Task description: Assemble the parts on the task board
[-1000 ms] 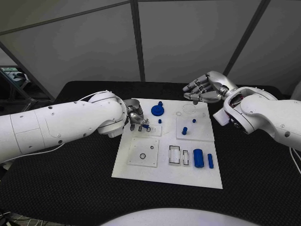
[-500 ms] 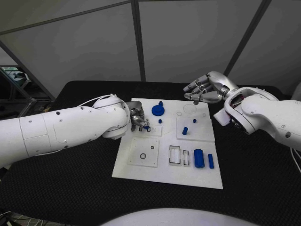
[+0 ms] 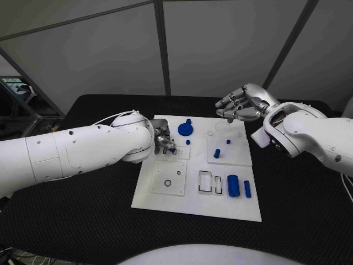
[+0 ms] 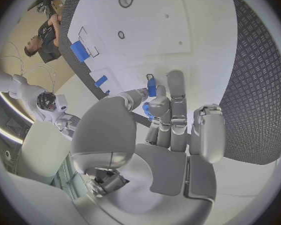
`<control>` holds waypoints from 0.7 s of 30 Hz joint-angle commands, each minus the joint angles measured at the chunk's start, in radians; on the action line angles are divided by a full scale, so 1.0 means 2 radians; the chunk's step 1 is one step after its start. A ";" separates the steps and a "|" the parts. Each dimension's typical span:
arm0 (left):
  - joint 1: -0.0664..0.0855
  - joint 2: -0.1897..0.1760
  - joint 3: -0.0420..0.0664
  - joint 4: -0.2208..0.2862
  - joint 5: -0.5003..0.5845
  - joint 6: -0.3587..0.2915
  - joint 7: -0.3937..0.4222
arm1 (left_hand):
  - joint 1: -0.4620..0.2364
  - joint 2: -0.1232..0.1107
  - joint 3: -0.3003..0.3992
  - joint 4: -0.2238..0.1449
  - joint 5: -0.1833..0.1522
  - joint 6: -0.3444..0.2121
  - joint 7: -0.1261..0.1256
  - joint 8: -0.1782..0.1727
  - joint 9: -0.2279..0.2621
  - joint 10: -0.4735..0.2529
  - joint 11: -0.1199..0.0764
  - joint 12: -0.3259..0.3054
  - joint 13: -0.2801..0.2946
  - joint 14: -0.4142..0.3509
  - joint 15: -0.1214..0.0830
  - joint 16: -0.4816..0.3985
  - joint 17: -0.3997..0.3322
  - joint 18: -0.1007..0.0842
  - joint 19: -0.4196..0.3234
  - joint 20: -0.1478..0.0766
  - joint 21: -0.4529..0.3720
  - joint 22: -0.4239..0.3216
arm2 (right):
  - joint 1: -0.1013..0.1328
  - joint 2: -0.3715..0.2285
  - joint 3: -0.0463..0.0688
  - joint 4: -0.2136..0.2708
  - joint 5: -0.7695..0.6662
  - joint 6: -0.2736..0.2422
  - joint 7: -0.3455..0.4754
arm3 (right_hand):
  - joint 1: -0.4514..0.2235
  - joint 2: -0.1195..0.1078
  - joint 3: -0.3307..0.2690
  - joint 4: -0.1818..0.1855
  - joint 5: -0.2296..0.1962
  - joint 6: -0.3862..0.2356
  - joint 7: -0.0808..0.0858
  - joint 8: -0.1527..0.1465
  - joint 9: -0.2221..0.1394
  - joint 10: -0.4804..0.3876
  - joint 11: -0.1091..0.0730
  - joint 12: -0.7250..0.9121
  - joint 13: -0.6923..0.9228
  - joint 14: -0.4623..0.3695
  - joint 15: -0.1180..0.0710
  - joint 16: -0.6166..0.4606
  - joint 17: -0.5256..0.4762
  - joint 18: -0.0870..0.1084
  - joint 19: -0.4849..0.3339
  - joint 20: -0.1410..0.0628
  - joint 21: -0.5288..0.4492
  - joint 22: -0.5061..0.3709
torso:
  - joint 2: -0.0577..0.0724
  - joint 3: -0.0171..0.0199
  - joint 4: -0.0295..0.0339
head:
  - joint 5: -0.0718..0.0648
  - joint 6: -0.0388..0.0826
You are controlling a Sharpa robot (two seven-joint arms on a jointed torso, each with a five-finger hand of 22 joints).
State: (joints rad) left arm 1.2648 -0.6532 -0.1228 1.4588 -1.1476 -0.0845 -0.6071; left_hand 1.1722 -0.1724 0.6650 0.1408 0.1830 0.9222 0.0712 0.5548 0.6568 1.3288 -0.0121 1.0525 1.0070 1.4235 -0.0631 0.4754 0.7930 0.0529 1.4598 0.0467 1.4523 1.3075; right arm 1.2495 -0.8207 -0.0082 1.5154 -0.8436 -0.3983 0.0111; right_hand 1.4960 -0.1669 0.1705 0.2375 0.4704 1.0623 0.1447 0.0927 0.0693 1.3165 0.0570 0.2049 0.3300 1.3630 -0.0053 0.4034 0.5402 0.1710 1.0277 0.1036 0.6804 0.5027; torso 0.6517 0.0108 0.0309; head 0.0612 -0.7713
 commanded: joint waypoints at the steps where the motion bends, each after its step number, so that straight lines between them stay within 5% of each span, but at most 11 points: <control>1: 0.000 0.002 0.000 0.000 -0.006 0.012 -0.006 | -0.004 -0.001 0.074 -0.075 0.002 0.000 -0.004 0.003 0.001 0.004 0.000 -0.003 -0.001 0.002 -0.001 -0.002 0.000 -0.004 0.003 0.000 0.002 0.039 | 0.001 0.000 0.000 0.001 -0.003 0.002 0.004 | -0.006 0.000 0.002 0.000 0.002 -0.003 0.000 0.001 0.000 -0.003 0.001 0.002 0.000 -0.004 0.001 0.002 0.001 0.005 -0.004 0.001 -0.002 0.001 | 0.000 0.0001 0.0001 | -0.001 0.000; 21: 0.000 0.007 0.000 -0.003 -0.006 0.020 -0.008 | -0.005 0.000 0.074 -0.075 0.002 0.000 -0.005 0.004 0.002 0.004 -0.001 -0.005 -0.004 0.002 -0.001 -0.002 0.001 -0.004 0.003 -0.001 0.002 0.039 | 0.001 0.001 0.000 0.000 -0.003 0.005 0.003 | -0.006 0.000 0.003 0.000 0.003 -0.003 0.000 0.001 0.000 -0.002 0.001 0.002 0.001 -0.004 0.000 0.003 0.001 0.005 -0.004 0.001 -0.002 0.001 | 0.000 0.0003 0.0004 | -0.001 -0.001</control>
State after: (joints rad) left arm 1.2649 -0.6405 -0.1232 1.4527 -1.1517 -0.0680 -0.6091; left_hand 1.1616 -0.1829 0.6772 0.1285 0.1815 0.9258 0.0677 0.5584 0.6583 1.3339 -0.0139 1.0471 1.0005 1.4258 -0.0624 0.4756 0.7928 0.0528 1.4597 0.0467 1.4523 1.3075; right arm 1.2495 -0.8193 -0.0082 1.5146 -0.8458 -0.3961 0.0111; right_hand 1.4960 -0.1669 0.1704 0.2374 0.4704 1.0623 0.1447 0.0927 0.0693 1.3165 0.0571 0.2049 0.3299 1.3630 -0.0053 0.4034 0.5411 0.1710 1.0277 0.1035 0.6804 0.5025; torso 0.6516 0.0116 0.0309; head 0.0598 -0.7733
